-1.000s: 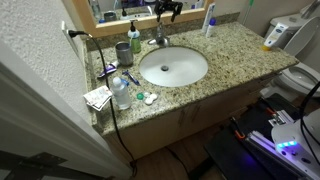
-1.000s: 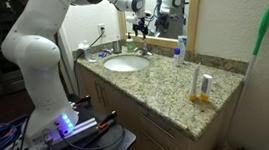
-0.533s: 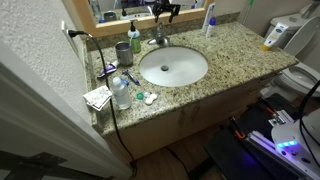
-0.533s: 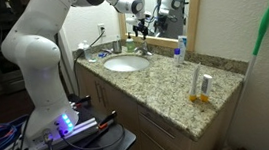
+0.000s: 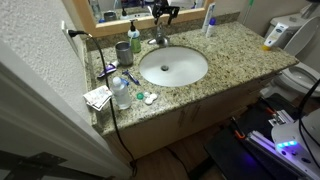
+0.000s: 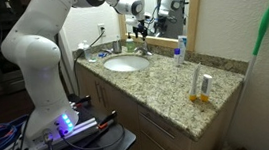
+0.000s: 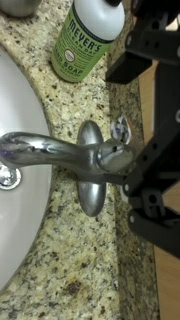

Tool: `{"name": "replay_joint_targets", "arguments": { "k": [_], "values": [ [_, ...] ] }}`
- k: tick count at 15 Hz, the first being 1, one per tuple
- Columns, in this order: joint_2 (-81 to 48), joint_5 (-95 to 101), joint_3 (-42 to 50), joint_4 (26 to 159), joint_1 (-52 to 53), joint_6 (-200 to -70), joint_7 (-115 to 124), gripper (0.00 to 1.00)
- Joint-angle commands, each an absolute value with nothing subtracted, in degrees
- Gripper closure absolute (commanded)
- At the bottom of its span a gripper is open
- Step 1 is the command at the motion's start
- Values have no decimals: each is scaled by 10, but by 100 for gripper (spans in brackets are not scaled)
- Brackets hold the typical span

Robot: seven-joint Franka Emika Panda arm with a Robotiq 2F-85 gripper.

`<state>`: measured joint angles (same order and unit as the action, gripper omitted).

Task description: Close the tap faucet.

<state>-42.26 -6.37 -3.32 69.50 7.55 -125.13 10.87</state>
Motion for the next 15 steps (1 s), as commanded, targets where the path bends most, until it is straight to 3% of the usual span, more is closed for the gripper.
{"name": "replay_joint_targets", "arguments": {
  "k": [1, 9, 15],
  "values": [
    [-421, -63, -35, 695, 75, -1254, 106, 40],
    [-419, -57, -30, 694, 76, -1242, 110, 95],
    [-424, -65, -39, 683, 69, -1138, 100, 93]
  ]
}}
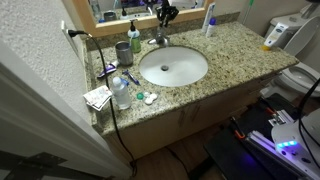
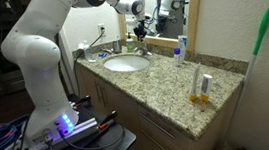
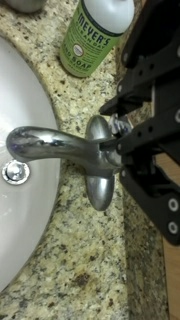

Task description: Close the tap faucet.

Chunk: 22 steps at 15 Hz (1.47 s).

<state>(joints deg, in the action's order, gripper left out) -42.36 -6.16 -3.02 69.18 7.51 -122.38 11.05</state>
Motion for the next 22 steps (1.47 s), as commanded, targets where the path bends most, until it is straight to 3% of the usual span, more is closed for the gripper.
{"name": "replay_joint_targets", "arguments": {
  "k": [1, 14, 15, 17, 22],
  "values": [
    [-428, -64, -38, 679, 69, -1113, 99, 93],
    [-505, -72, -39, 603, 73, -1018, 109, 93],
    [-504, -70, -34, 603, 76, -1020, 119, 45],
    [-493, -67, -31, 613, 76, -1004, 120, 40],
    [-400, -43, -29, 689, 83, -1009, 96, 4]
  ]
}}
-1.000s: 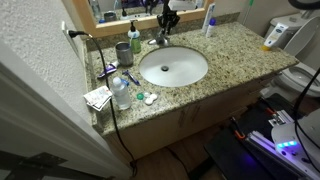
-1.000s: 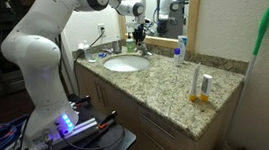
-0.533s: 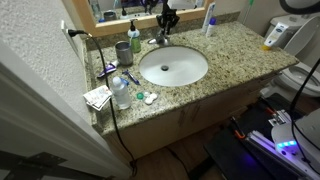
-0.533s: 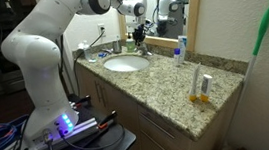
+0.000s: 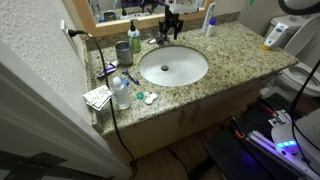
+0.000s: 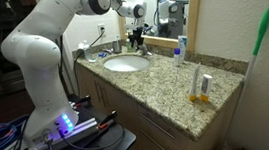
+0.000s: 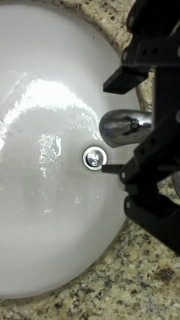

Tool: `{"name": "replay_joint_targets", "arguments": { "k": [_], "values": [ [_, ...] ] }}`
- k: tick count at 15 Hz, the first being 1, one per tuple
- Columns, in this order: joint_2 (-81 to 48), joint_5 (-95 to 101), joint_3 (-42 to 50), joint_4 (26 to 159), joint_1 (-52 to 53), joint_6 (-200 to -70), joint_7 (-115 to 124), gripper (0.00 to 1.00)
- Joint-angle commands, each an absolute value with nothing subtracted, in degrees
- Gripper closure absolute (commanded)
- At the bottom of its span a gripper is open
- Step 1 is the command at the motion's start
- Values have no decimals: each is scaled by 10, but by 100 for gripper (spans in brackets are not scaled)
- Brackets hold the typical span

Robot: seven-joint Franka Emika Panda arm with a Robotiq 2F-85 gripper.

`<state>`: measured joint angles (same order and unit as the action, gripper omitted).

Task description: Close the tap faucet.

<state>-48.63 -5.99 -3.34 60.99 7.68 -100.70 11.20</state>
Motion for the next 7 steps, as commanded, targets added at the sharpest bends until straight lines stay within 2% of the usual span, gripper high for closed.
{"name": "replay_joint_targets", "arguments": {
  "k": [1, 4, 5, 7],
  "values": [
    [-370, -34, -30, 715, 84, -1019, 87, 2],
    [-288, -38, -42, 780, 78, -1044, 47, 0],
    [-365, -38, -37, 684, 84, -1011, 75, 0],
    [-316, -38, -39, 722, 83, -1013, 65, 0]
  ]
}}
